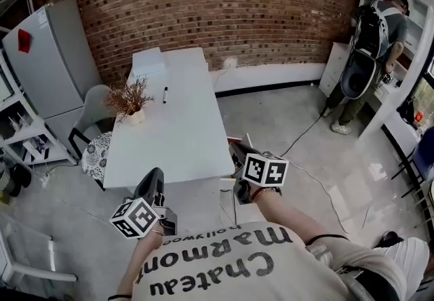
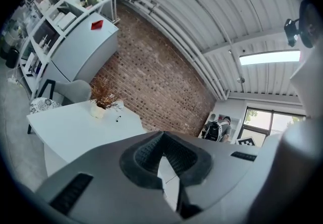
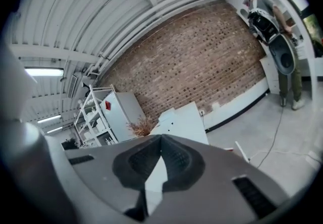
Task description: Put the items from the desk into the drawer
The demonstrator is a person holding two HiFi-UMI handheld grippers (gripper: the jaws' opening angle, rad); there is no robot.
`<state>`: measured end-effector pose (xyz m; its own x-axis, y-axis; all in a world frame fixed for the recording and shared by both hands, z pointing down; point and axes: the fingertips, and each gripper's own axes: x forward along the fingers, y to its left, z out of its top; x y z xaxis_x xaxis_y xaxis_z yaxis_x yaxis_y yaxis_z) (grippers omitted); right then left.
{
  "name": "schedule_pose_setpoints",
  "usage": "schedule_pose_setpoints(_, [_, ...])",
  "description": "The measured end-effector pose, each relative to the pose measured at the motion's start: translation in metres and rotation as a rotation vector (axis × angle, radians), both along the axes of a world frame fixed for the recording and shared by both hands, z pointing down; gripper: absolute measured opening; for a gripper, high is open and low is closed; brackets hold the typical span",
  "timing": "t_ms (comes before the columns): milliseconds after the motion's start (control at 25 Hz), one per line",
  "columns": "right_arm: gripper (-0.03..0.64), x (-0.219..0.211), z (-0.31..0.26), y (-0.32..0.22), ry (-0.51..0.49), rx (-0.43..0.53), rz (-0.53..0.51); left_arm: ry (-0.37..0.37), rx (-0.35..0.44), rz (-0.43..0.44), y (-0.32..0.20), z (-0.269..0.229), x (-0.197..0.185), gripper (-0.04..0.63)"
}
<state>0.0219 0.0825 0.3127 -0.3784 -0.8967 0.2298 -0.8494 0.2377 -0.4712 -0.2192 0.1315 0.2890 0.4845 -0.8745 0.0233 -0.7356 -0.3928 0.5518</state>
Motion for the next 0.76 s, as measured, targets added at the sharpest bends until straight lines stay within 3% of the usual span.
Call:
schedule_pose_setpoints(280, [0.003,0.021,-0.037,0.013,0.093,0.052,-0.075,0.021,0.024,-0.020,0.015,-0.017,0.034,0.002])
schedule_pose_setpoints(520, [0.003,0.026,-0.058,0.031,0.139,0.101,-0.203,0.013,0.018,-0.098,0.029,-0.017,0.053,0.002])
schedule_pose_setpoints(760, [0.003,0.042,-0.065,0.038,0.203,0.133,-0.209,0.028,0.027,-0.100,0.037,-0.018,0.074,0.002])
